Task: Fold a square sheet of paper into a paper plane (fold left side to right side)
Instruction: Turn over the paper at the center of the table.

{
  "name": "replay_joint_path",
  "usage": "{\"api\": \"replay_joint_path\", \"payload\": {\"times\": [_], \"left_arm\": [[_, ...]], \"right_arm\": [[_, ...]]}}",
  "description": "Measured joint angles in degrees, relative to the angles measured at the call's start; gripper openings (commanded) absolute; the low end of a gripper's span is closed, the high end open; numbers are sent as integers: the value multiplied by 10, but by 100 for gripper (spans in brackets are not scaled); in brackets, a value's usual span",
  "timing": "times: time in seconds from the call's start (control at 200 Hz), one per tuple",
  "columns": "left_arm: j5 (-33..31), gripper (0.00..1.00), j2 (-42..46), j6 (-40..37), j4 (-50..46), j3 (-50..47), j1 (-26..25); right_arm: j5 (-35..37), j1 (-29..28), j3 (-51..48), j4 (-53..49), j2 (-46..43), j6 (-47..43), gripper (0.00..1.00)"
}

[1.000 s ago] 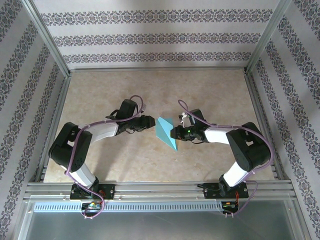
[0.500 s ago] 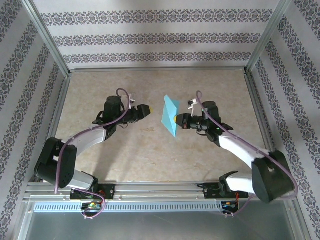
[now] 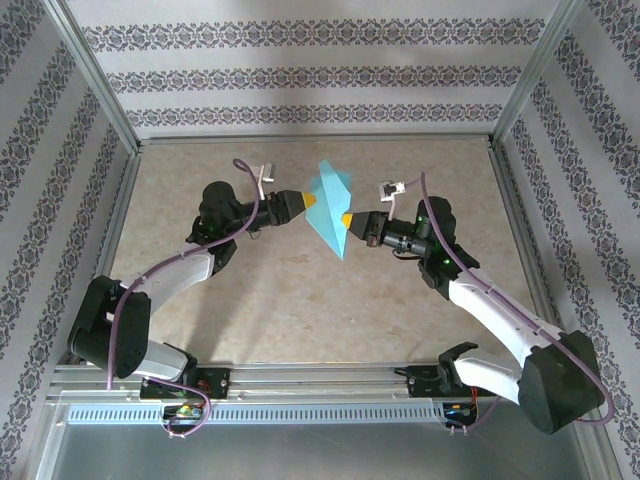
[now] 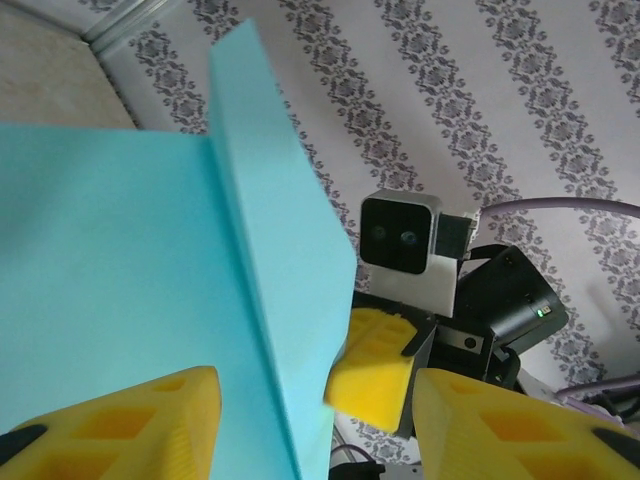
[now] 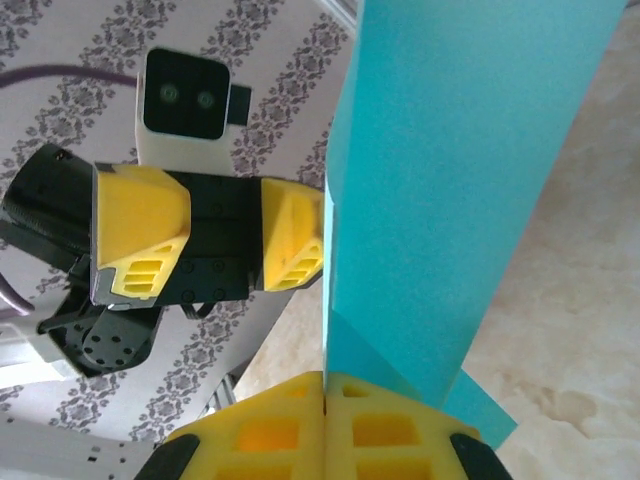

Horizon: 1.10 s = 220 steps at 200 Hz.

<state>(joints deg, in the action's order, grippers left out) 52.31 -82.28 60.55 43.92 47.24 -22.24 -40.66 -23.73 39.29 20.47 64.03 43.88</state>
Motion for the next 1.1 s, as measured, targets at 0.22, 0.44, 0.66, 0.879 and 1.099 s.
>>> {"api": "replay_joint_path", "payload": {"times": [0.22,0.44,0.66,0.879,1.099], "left_arm": [[2,49,-22,0,3,7,-10],[2,25,-26,2,3,7,-14],[-4,8,-24,-8,-7,8,-14],[-20,3,-4,-21,-20,8,-14],[-33,1,0,-20,-19,8,-14]], "right_arm": [[-6,-23,12,8,14,9,0],[-8,-31,23,21,30,10,0],[-7,-31,23,20,36,10,11],[4,-13,17,7,15,14,39],[21,19,-17,-6,-48,31,79]]}}
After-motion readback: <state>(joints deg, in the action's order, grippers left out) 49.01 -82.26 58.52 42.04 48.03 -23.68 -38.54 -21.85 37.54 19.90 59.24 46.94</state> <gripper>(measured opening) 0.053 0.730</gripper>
